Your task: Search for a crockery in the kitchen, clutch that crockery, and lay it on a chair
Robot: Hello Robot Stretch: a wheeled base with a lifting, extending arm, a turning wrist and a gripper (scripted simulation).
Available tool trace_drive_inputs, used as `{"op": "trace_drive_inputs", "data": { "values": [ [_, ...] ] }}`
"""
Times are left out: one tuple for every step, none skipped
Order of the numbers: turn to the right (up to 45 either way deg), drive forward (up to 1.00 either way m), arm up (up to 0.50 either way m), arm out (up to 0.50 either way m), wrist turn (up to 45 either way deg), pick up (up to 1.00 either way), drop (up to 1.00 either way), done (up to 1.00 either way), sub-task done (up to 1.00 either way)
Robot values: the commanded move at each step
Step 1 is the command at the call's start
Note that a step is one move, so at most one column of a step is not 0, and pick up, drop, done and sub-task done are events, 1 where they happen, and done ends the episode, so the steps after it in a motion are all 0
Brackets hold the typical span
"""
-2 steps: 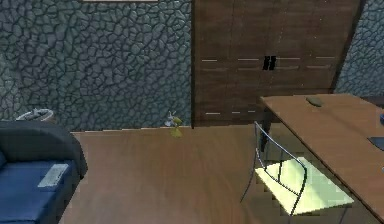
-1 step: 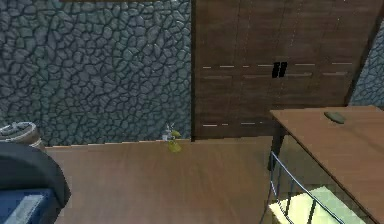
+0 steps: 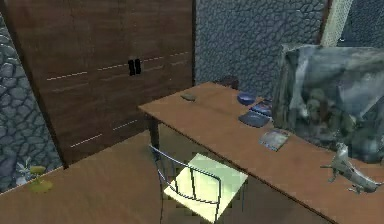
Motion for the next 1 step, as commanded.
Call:
{"op": "trace_drive_inputs", "data": {
  "values": [
    [-30.0, 0.0, 0.0, 0.0, 0.0, 0.0, 0.0, 0.0, 0.0]
  ]
}}
